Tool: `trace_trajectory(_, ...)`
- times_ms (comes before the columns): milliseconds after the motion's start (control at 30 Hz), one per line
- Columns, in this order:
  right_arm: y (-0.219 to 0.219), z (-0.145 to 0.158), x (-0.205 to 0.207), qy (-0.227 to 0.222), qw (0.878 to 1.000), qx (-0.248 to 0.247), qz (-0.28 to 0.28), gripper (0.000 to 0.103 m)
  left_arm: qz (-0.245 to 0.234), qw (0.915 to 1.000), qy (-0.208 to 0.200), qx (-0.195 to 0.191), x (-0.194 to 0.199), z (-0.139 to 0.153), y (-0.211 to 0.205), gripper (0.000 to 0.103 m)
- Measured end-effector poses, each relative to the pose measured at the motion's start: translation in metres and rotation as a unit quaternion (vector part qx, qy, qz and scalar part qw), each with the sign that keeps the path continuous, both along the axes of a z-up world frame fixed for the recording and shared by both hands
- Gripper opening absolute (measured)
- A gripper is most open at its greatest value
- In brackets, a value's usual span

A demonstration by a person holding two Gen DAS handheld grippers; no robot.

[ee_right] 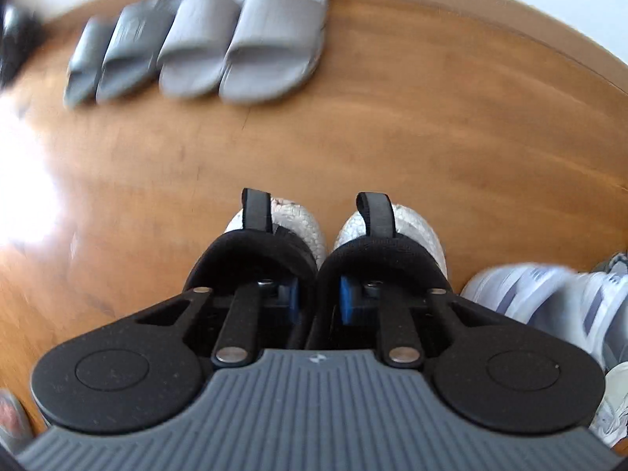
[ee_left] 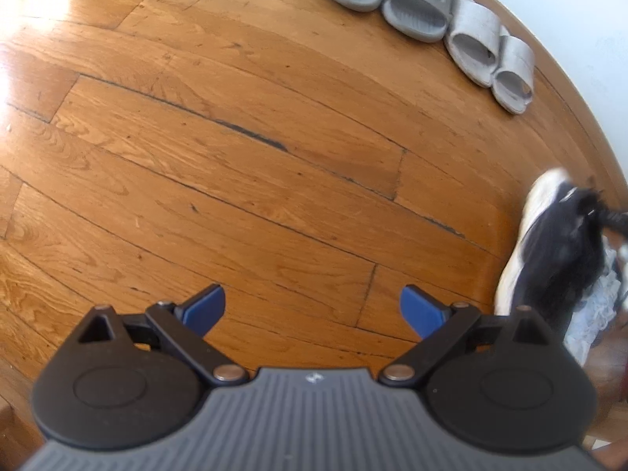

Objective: Organize scattered shoes
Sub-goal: 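Move the right gripper to the black sneakers and grasp them, then carry the black sneakers to the wall and set them beside the slides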

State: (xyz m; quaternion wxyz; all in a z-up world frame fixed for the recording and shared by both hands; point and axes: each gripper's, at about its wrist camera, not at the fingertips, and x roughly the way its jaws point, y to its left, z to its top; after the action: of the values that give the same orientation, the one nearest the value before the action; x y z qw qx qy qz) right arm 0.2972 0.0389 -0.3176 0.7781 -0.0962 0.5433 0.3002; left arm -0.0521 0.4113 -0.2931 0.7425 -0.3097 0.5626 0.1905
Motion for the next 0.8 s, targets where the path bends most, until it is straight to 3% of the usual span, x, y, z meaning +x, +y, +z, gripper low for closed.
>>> trace_trajectory(233, 0.013, 0.005, 0.097, -0.031, 0.997, -0.002, -0.071, 0.019, -0.026, 0.9976, -0.014, 0.063, 0.022, 0.014, -0.001, 0.097)
trace_trajectory(400, 0.031, 0.003, 0.158, -0.052, 0.992, 0.001, -0.117, 0.019, -0.041, 0.9957, -0.016, 0.081, 0.060, 0.020, -0.002, 0.097)
trace_trajectory(533, 0.061, -0.002, 0.201, -0.077, 0.989, -0.014, -0.129, 0.019, -0.062, 0.9907, -0.045, 0.113, 0.101, 0.037, -0.008, 0.097)
trace_trajectory(800, 0.115, -0.002, 0.264, -0.099, 0.985, -0.042, -0.133, 0.019, -0.090, 0.9808, -0.073, 0.157, 0.145, 0.056, -0.022, 0.097)
